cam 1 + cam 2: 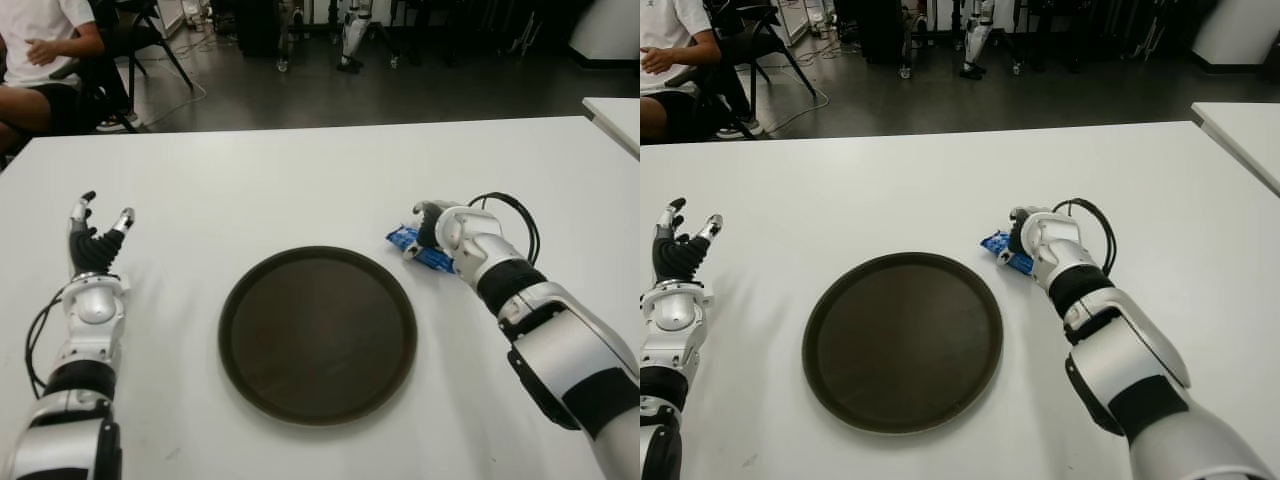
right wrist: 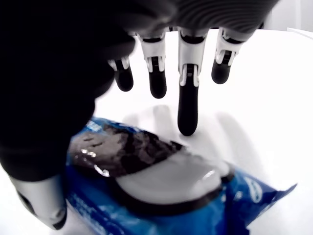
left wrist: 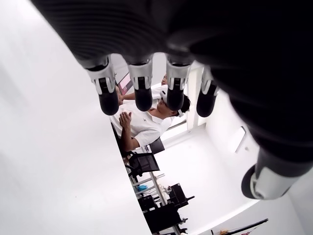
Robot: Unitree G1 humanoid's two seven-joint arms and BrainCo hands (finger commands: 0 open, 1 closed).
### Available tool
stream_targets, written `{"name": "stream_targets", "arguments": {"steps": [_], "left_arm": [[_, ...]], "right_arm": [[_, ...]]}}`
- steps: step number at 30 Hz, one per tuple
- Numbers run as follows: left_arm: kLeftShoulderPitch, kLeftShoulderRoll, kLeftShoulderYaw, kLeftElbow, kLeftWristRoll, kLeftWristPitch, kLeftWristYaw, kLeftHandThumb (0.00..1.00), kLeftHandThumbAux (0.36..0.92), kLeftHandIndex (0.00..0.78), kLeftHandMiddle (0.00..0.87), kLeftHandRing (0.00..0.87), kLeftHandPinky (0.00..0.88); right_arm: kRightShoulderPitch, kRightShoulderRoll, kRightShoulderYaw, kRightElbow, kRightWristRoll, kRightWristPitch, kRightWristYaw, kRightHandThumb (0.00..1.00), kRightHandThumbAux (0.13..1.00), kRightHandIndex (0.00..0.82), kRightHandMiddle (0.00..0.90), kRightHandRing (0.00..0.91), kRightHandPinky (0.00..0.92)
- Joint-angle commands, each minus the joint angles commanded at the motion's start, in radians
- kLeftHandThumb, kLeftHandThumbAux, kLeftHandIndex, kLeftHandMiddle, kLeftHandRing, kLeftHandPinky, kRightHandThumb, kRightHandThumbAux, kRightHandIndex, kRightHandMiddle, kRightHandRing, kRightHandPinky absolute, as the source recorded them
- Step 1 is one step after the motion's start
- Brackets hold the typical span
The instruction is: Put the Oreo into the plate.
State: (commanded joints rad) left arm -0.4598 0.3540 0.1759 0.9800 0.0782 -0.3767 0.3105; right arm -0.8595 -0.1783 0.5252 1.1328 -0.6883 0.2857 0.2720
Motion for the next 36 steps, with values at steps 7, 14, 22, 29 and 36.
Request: {"name": "stream_targets", "arguments": {"steps": [7,14,22,29,36], "left_arm": [[-0.001,0.006,-0.008,0.003,0.015,-0.004,0.012,0.0,0.572,0.0,0.0,0.0,0.0],[0.001,0.003,-0.01,-0.007,0.018,0.003,0.014,0.0,0.565,0.0,0.0,0.0,0.0],[-0.001,0.004,-0.011,-0.004,0.02,0.011,0.014,0.0,0.562,0.0,0.0,0.0,0.0],[0.0,0.005,-0.01,-0.003,0.02,0.003,0.016,0.0,0.561,0.0,0.0,0.0,0.0],[-0.002,0.005,-0.005,0.003,0.01,-0.006,0.001,0.0,0.559,0.0,0.0,0.0,0.0]], "right_arm": [[0.006,-0.014,-0.003,-0.013,0.001,-0.013,-0.013,0.0,0.7,0.098,0.142,0.12,0.068],[0.034,-0.043,0.011,-0.101,-0.011,0.001,0.024,0.0,0.704,0.104,0.145,0.118,0.067],[0.079,-0.068,0.03,-0.206,-0.022,0.036,0.048,0.0,0.711,0.093,0.142,0.117,0.059],[0.106,-0.081,0.048,-0.285,-0.03,0.077,0.085,0.0,0.716,0.113,0.156,0.139,0.078],[0.129,-0.097,0.066,-0.352,-0.041,0.091,0.103,0.0,0.725,0.123,0.164,0.156,0.102]]}}
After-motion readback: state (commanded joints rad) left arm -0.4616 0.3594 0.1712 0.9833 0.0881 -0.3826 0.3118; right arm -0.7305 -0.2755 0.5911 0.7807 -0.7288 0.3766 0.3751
